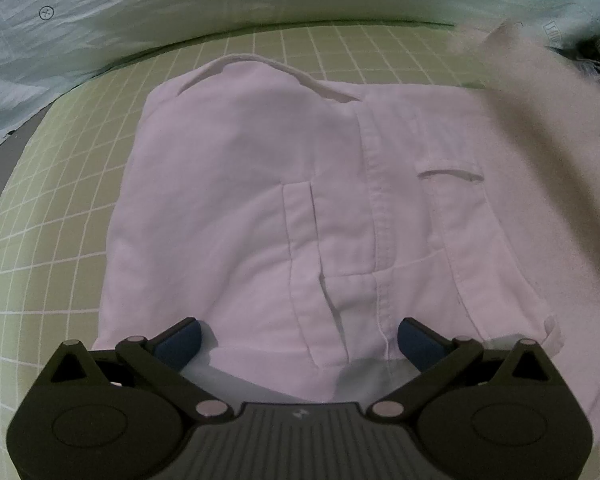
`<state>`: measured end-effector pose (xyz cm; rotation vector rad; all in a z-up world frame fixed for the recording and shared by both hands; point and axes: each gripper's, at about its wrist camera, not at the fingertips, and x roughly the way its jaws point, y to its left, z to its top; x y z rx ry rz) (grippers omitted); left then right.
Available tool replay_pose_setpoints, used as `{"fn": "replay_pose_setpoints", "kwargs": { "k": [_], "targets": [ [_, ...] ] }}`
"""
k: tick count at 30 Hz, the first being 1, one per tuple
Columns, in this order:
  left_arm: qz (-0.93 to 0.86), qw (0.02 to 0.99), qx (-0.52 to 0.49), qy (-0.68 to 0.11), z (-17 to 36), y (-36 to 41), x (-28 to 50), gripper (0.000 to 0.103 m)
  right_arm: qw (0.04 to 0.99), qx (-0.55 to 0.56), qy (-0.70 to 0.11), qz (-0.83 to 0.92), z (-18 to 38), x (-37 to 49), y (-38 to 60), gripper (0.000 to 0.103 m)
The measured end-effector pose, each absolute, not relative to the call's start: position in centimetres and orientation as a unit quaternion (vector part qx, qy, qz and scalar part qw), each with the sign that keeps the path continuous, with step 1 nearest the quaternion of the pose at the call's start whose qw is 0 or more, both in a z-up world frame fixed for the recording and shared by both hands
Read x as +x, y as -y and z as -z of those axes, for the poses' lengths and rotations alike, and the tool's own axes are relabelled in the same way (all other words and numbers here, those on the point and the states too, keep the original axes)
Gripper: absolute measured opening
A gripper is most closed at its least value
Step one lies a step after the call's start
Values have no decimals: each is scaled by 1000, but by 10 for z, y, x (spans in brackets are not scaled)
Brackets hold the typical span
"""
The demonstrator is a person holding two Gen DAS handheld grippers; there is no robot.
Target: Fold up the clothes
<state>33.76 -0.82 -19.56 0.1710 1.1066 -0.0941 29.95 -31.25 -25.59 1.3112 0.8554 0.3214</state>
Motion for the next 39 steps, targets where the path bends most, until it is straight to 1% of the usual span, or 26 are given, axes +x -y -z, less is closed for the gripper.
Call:
{"fn": "replay_pose_setpoints", "kwargs": {
  "k": [2,4,7,9,10,12,13,14,15,17,19,21,22,23,24,27,29,39],
  "targets": [
    [45,846,81,-524,196,8,338,103,696,568,-420,-133,266,299,303,18],
    [45,847,80,-524,196,8,338,103,696,563,-425,-130,264,298,301,18],
    [45,847,80,-524,196,8,338,103,715,536,-426,-141,248,297,295,25],
    [45,847,79,-524,196,8,338,103,734,498,-434,-154,237,295,287,36],
    [45,847,79,-523,196,8,338,103,742,483,-437,-160,231,293,283,40],
    [46,847,79,-523,196,8,338,103,747,473,-434,-173,224,292,281,56],
    [46,847,79,-523,196,8,338,103,747,471,-432,-181,221,291,281,60],
    [45,847,79,-523,196,8,339,103,745,474,-430,-190,219,291,281,67],
    [45,847,79,-523,196,8,339,103,736,484,-429,-202,219,290,282,70],
    [46,847,79,-523,195,9,339,103,720,502,-424,-223,219,289,283,70],
    [45,848,79,-523,196,9,339,103,717,509,-415,-232,217,289,284,68],
    [45,848,78,-522,196,9,338,103,727,509,-398,-233,212,288,286,45],
    [45,848,78,-522,196,9,338,103,726,518,-386,-234,213,289,287,41],
    [45,849,78,-521,196,9,338,103,726,526,-378,-231,214,290,289,32],
    [45,849,78,-521,196,9,338,103,725,532,-377,-222,218,290,293,25],
    [45,849,79,-521,196,9,338,103,736,503,-416,-181,230,293,291,20],
    [46,848,79,-521,196,8,337,103,746,464,-444,-177,235,293,284,19],
    [46,847,82,-524,195,8,337,103,769,307,-513,-228,214,286,251,20]
  ]
}}
